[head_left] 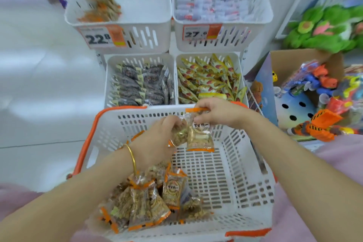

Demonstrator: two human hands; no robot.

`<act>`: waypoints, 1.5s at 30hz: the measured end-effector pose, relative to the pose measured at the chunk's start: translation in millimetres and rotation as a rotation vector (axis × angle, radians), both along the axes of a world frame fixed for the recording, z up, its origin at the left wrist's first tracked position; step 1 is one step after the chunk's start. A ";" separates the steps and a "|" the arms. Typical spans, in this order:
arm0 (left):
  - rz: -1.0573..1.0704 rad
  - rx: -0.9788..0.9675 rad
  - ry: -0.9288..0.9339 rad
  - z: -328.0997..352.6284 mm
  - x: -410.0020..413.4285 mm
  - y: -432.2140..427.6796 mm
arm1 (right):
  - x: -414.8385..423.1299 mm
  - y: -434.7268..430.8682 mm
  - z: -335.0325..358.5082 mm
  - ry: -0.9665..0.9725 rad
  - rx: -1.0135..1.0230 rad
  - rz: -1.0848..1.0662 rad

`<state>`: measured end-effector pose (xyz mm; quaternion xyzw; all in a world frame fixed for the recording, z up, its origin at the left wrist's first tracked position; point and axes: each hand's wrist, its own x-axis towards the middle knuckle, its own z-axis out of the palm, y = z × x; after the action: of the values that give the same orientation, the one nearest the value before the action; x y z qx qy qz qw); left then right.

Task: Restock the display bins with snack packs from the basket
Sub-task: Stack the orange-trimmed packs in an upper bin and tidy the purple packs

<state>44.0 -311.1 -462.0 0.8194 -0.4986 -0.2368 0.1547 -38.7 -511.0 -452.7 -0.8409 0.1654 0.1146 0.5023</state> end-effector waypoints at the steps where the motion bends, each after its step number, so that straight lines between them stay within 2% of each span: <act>1: -0.014 -0.038 -0.065 6.6 6.2 1.6 | 3.5 0.6 15.8 -0.026 0.054 -0.007; 6: 0.017 -0.167 -0.412 40.4 33.1 6.5 | 27.7 5.9 59.0 -0.105 0.385 -0.015; 8: 0.057 -0.279 -0.433 41.1 41.5 5.9 | 36.6 11.2 66.6 -0.131 0.452 -0.001; 9: 0.087 -0.319 -0.386 38.6 46.7 5.3 | 40.4 13.2 69.7 -0.148 0.494 -0.005; 11: 0.224 -0.325 -0.107 38.3 56.1 2.7 | 44.5 14.2 74.5 -0.187 0.593 -0.035; 13: 0.492 -0.374 0.386 48.1 63.2 1.4 | 48.1 12.0 75.9 -0.226 0.653 -0.090; 15: 0.719 -0.441 0.935 57.8 71.0 5.6 | 54.1 9.4 72.3 -0.256 0.618 -0.124; 17: 0.720 -0.513 1.291 65.0 75.4 10.5 | 60.6 12.5 66.9 -0.285 0.514 -0.127; 19: 0.635 -0.553 1.428 69.2 74.6 13.3 | 66.8 17.5 61.9 -0.321 0.438 -0.114; 23: 0.603 -0.521 1.400 70.2 75.2 14.5 | 77.1 26.4 58.2 -0.375 0.342 -0.138; 29: 0.599 -0.464 1.232 74.1 72.0 16.3 | 77.3 34.2 61.6 -0.364 0.271 -0.171; 34: 0.528 -0.402 0.934 81.7 74.2 16.6 | 74.8 32.9 59.8 -0.341 0.245 -0.172; 36: 0.497 -0.369 0.689 85.7 77.0 16.3 | 72.4 33.0 60.9 -0.318 0.239 -0.152; 38: 0.478 -0.330 0.441 87.3 83.5 16.8 | 72.1 31.4 62.1 -0.345 0.142 -0.126; 39: 0.470 -0.324 0.377 87.5 86.7 16.9 | 72.8 30.7 63.1 -0.373 0.075 -0.114; 41: 0.466 -0.341 0.370 87.8 89.9 15.8 | 75.0 30.7 65.2 -0.409 0.010 -0.079; 45: 0.529 -0.438 0.320 86.3 91.9 10.5 | 76.5 39.9 63.6 -0.364 0.085 0.009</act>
<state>135.9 -300.6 -375.7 0.8199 -0.2781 -0.2017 0.4579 37.7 -471.1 -389.1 -0.8266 0.0630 -0.0301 0.5585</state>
